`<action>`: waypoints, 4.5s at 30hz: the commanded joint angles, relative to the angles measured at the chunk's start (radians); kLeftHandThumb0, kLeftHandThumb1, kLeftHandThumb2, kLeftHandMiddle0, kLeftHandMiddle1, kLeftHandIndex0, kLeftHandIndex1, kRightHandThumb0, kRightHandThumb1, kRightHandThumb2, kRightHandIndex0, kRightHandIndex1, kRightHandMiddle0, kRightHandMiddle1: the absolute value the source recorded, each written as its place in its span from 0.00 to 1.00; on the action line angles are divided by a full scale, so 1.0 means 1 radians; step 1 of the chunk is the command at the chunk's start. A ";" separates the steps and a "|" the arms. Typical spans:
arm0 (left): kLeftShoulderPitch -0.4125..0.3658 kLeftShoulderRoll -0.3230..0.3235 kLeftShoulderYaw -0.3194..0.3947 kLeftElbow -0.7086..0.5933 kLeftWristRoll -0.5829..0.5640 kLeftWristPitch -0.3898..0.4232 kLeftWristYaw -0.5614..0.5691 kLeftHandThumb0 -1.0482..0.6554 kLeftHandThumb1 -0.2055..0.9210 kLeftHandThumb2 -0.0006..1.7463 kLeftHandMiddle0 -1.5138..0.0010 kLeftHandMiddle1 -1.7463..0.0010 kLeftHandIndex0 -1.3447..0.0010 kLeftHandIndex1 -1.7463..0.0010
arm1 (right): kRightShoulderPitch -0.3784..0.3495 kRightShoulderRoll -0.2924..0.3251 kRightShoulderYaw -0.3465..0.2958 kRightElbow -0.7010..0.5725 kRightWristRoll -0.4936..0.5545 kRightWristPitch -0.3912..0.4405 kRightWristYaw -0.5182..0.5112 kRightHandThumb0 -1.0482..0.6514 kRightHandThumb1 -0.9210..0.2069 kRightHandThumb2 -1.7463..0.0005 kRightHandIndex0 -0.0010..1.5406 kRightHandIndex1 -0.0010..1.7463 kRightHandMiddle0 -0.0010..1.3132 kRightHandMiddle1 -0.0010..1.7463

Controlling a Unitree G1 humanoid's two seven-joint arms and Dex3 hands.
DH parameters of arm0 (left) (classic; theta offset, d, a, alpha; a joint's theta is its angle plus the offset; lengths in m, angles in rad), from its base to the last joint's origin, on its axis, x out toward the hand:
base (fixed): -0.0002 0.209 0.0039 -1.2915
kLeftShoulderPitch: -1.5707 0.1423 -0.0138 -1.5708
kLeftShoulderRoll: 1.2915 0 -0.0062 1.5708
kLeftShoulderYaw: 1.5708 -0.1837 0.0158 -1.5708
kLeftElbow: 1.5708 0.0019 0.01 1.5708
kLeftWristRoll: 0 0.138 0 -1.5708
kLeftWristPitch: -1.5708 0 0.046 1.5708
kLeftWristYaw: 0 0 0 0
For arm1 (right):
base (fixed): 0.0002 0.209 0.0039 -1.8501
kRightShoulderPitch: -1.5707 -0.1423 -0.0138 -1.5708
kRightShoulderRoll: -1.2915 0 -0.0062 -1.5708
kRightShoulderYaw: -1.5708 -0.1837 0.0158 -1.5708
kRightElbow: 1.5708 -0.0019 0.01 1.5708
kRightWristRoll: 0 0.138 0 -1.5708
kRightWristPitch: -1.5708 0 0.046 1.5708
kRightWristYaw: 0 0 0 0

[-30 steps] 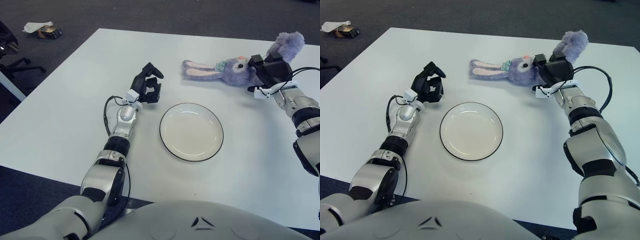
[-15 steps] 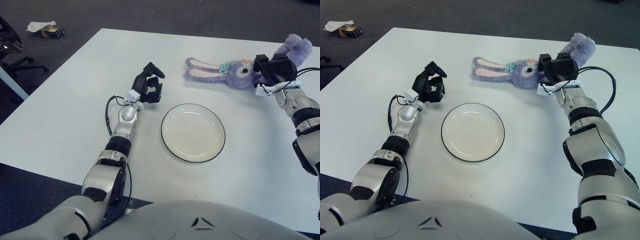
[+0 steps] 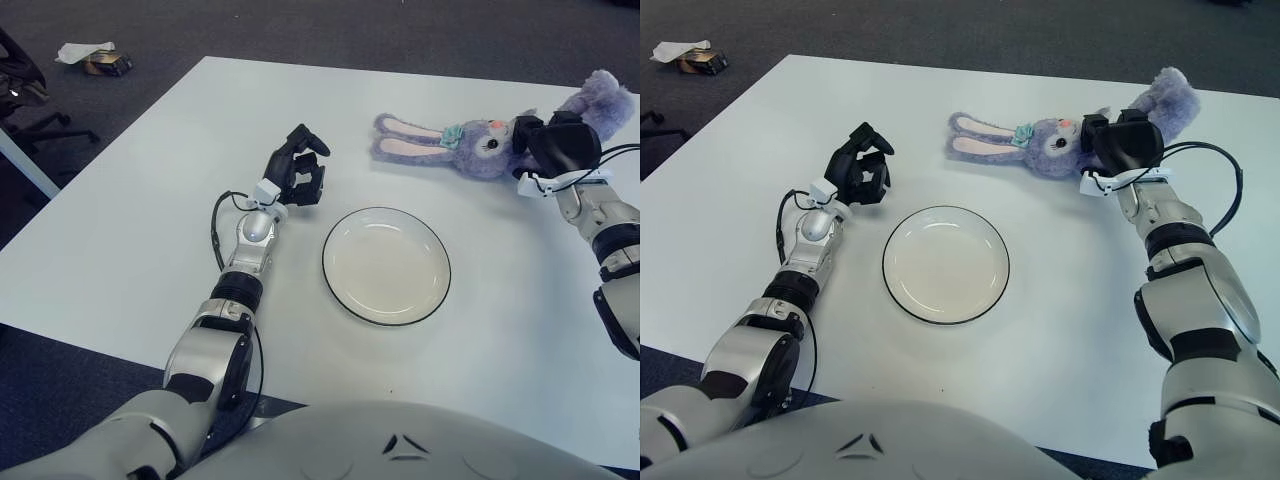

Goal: Put the doll into the plate.

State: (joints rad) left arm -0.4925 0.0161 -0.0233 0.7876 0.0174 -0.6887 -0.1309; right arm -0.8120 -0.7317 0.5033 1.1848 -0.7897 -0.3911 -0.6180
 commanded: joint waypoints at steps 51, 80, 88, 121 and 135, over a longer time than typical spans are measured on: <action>0.131 0.036 -0.146 -0.020 0.322 -0.050 0.270 0.61 0.59 0.65 0.66 0.06 0.75 0.00 | 0.449 0.122 -0.514 -1.397 0.301 0.687 0.728 0.62 0.85 0.01 0.56 1.00 0.50 1.00; 0.145 0.048 -0.167 -0.030 0.308 -0.005 0.261 0.61 0.59 0.65 0.65 0.06 0.76 0.00 | 0.407 0.050 -0.508 -1.269 0.192 0.509 0.675 0.61 0.87 0.02 0.58 1.00 0.53 0.96; 0.147 0.048 -0.169 -0.033 0.318 -0.001 0.277 0.61 0.57 0.67 0.65 0.04 0.76 0.00 | 0.398 0.020 -0.492 -1.238 0.168 0.485 0.702 0.61 0.49 0.31 0.37 0.92 0.34 1.00; 0.145 0.060 -0.184 -0.025 0.327 -0.002 0.298 0.61 0.58 0.65 0.64 0.06 0.77 0.00 | 0.301 -0.131 -0.352 -0.968 0.050 0.300 0.852 0.00 0.15 0.76 0.00 0.24 0.00 0.38; 0.147 0.059 -0.189 -0.023 0.327 0.000 0.301 0.61 0.58 0.65 0.64 0.05 0.78 0.00 | 0.226 -0.122 -0.304 -0.856 0.043 0.237 0.845 0.00 0.04 0.83 0.00 0.06 0.00 0.24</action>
State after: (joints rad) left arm -0.4675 0.0794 -0.1969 0.6885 0.3366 -0.6961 0.1588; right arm -0.5566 -0.8521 0.1887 0.3107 -0.7383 -0.1414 0.2275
